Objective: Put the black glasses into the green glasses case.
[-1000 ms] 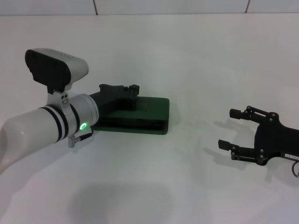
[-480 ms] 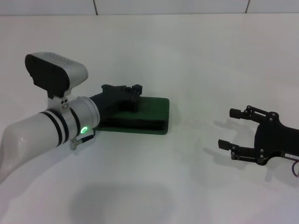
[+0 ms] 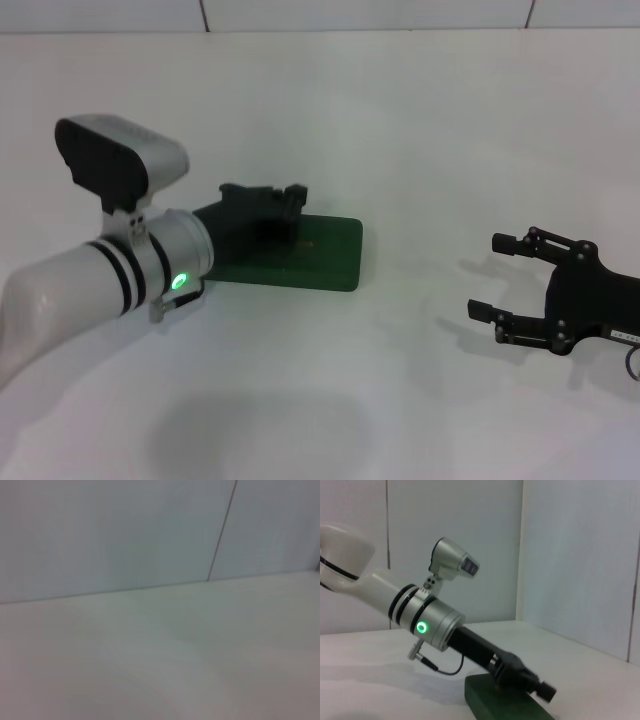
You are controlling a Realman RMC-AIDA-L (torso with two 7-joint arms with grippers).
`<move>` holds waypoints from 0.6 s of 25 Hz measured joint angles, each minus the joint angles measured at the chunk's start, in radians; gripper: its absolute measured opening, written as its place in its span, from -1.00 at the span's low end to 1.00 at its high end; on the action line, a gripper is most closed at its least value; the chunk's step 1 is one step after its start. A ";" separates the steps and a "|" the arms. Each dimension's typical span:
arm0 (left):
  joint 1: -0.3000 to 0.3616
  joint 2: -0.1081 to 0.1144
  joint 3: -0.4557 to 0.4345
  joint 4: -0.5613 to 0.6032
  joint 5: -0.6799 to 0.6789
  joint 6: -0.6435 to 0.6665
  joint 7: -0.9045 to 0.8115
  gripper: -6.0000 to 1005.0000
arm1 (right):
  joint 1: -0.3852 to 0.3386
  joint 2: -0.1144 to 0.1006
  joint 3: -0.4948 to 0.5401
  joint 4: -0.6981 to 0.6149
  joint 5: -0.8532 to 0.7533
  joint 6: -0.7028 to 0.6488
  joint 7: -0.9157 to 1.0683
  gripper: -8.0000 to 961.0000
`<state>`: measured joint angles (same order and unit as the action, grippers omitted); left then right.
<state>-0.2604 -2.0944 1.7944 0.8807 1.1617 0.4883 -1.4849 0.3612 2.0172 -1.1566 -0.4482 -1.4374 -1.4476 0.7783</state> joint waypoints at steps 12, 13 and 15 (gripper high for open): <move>-0.065 0.063 -0.199 0.035 0.134 0.432 -0.209 -0.95 | -0.001 -0.002 0.001 -0.001 0.000 -0.027 0.002 0.67; -0.069 0.066 -0.247 0.035 0.164 0.493 -0.204 -0.95 | 0.000 -0.003 0.002 -0.001 0.000 -0.032 0.002 0.67; -0.076 0.069 -0.355 0.033 0.224 0.616 -0.184 -0.95 | 0.003 -0.004 0.013 -0.002 0.001 -0.046 0.002 0.67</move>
<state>-0.3363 -2.0256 1.4398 0.9139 1.3859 1.1044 -1.6688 0.3641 2.0130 -1.1439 -0.4503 -1.4365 -1.4936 0.7806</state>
